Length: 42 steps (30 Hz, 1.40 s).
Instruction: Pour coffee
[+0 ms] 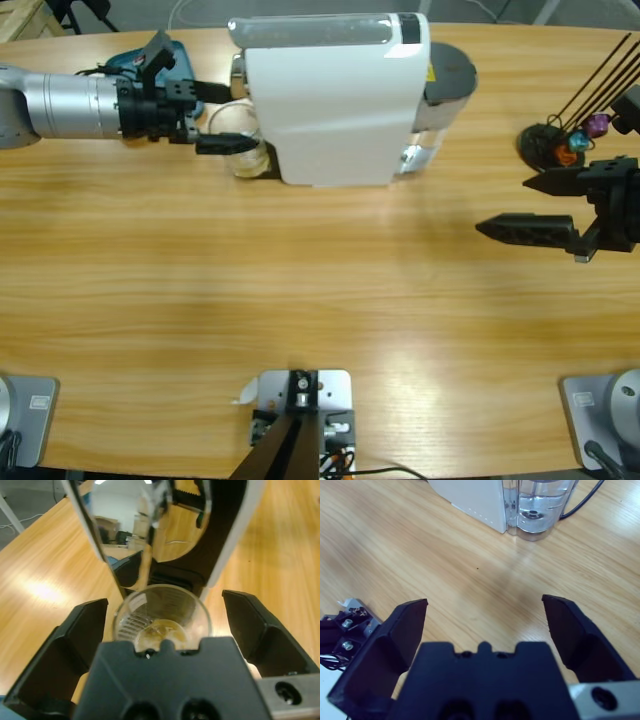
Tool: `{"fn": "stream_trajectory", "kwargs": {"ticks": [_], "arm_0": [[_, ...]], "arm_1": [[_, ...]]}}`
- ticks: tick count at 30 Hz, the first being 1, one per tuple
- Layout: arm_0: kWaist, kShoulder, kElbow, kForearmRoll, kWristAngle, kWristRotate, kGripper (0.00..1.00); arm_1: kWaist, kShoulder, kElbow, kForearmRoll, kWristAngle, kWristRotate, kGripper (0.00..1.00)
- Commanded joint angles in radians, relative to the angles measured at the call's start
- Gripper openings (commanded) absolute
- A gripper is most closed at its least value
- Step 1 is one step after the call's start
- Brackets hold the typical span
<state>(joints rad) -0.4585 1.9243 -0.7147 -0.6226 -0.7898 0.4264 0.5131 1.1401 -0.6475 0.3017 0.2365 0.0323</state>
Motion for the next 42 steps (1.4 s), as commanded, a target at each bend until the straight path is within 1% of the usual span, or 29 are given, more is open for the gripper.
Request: {"fn": "stream_trajectory", "kwargs": {"ticks": [1,6,12,14,15,17,18,19,27,31,34,39,41,42], "arm_0": [[0.015,0.027,0.066,-0.032,-0.011,-0.013,0.996],[0.019,0.031,0.066,-0.033,0.028,-0.014,0.996],[0.001,0.032,0.063,-0.034,0.07,-0.018,0.995],[-0.007,0.033,0.06,-0.034,0.094,-0.017,0.908],[-0.008,0.033,0.06,-0.034,0.096,-0.017,0.795],[-0.008,0.033,0.06,-0.034,0.095,-0.016,0.33],[-0.008,0.033,0.06,-0.034,0.095,-0.017,0.136],[-0.008,0.033,0.061,-0.034,0.094,-0.016,0.007],[-0.006,0.028,0.083,-0.056,0.086,-0.014,0.0],[0.014,0.021,0.109,-0.088,0.083,-0.018,0.0],[0.053,-0.048,0.137,-0.098,0.089,-0.019,0.0],[0.17,-0.164,0.155,-0.098,0.085,-0.04,0.0],[0.202,-0.207,0.156,-0.097,0.127,-0.062,0.0],[0.208,-0.224,0.154,-0.097,0.186,-0.071,0.0]], "arm_1": [[-0.016,0.01,0.017,-0.004,0.004,0.003,1.0],[-0.016,0.01,0.017,-0.004,0.004,0.003,1.0],[-0.016,0.009,0.017,-0.006,0.003,0.003,1.0],[-0.016,0.009,0.017,-0.006,0.001,0.003,1.0],[-0.016,0.009,0.017,-0.007,0.001,0.003,1.0],[-0.016,0.009,0.018,-0.007,0.001,0.003,1.0],[-0.016,0.009,0.018,-0.007,0.0,0.003,1.0],[-0.016,0.009,0.018,-0.007,0.0,0.003,1.0],[-0.016,0.007,0.019,-0.007,0.0,0.003,1.0],[-0.016,0.006,0.019,-0.007,0.0,0.003,1.0],[-0.016,0.004,0.02,-0.007,0.0,0.003,1.0],[-0.016,0.006,0.022,-0.013,0.0,0.003,1.0],[-0.016,0.006,0.022,-0.013,0.001,0.003,1.0],[-0.016,0.005,0.022,-0.012,0.001,0.003,1.0]]}}
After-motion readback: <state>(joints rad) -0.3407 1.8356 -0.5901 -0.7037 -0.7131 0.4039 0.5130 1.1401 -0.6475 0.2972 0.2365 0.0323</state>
